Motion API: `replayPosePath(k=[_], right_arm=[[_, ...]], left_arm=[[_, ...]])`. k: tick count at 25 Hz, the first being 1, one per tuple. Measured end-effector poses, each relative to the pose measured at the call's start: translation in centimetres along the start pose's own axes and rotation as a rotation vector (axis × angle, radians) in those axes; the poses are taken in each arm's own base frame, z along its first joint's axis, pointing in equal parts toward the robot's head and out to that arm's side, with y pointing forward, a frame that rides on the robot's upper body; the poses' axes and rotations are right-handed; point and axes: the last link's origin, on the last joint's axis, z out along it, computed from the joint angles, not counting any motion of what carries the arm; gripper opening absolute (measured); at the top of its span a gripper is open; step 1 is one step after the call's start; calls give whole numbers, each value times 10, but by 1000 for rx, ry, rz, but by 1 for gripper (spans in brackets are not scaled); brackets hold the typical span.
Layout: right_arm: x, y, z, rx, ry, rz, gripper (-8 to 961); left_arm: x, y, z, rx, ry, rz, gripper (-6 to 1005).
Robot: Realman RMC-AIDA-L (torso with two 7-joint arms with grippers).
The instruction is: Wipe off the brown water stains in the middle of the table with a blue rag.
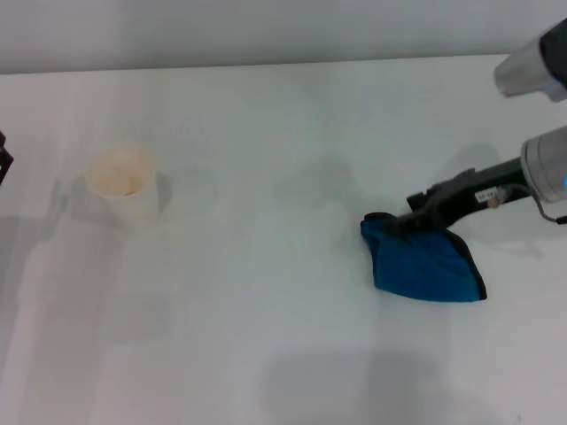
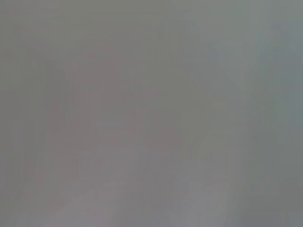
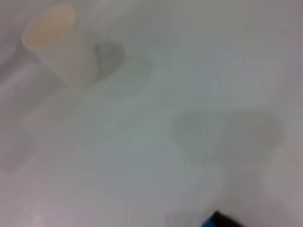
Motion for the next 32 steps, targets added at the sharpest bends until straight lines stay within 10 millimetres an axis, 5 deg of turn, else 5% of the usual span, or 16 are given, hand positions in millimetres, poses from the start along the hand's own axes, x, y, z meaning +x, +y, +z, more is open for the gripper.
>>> replayPosePath(k=[9, 13, 19, 25, 32], right_arm=[[-14, -6, -17, -141, -449, 54, 869], [2, -24, -31, -146, -914, 195, 868], [41, -42, -35, 97, -1152, 213, 866], [85, -46, -15, 483, -1111, 83, 865], [95, -57, -6, 578, -1021, 114, 865]], left_arm=[[0, -1, 0, 2, 1, 1, 886], [1, 0, 2, -2, 4, 1, 886], [0, 1, 2, -2, -6, 0, 886], [-2, 3, 6, -5, -22, -2, 886], [-1, 8, 13, -18, -18, -8, 887]])
